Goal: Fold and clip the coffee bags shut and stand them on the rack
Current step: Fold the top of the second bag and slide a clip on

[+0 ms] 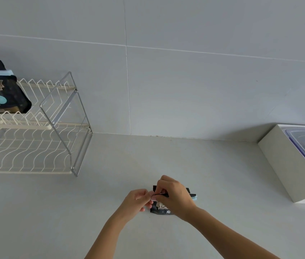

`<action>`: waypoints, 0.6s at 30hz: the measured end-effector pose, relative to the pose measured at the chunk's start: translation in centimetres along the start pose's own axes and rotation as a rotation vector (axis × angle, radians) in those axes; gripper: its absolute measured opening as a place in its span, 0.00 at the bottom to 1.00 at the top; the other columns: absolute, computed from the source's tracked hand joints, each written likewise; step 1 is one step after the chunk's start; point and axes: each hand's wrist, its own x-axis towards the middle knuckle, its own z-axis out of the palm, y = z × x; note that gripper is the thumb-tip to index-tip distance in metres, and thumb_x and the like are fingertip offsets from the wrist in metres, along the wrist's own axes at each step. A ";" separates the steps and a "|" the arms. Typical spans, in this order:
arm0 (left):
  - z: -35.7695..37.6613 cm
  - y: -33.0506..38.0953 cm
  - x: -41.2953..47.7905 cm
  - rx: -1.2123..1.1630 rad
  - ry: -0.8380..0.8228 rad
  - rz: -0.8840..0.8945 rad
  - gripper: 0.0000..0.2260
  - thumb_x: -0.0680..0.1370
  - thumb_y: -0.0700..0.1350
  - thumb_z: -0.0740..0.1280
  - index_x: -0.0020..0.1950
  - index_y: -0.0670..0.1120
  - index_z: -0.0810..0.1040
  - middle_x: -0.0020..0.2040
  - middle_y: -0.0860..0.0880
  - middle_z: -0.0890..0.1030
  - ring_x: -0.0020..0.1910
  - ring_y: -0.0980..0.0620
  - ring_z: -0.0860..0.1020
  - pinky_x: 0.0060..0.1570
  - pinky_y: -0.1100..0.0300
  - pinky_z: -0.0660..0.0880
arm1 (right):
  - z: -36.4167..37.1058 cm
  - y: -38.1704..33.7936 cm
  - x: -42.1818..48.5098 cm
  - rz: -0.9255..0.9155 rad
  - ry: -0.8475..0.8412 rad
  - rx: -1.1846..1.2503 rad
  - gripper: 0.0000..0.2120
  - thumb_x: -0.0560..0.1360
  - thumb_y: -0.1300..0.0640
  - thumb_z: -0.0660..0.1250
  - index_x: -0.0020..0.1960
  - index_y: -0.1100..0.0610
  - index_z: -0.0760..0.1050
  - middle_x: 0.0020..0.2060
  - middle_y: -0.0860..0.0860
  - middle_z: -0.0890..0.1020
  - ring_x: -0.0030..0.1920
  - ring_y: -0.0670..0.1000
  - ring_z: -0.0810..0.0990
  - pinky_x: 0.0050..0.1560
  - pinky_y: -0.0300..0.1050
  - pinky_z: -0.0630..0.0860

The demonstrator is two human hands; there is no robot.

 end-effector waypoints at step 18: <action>0.9 -3.0 -0.8 0.071 0.036 -0.053 0.17 0.72 0.58 0.65 0.33 0.46 0.73 0.36 0.46 0.79 0.37 0.50 0.75 0.37 0.59 0.66 | -0.9 -0.4 -1.6 -0.080 -0.224 -0.224 0.10 0.68 0.45 0.68 0.45 0.48 0.72 0.42 0.45 0.77 0.38 0.45 0.73 0.33 0.37 0.63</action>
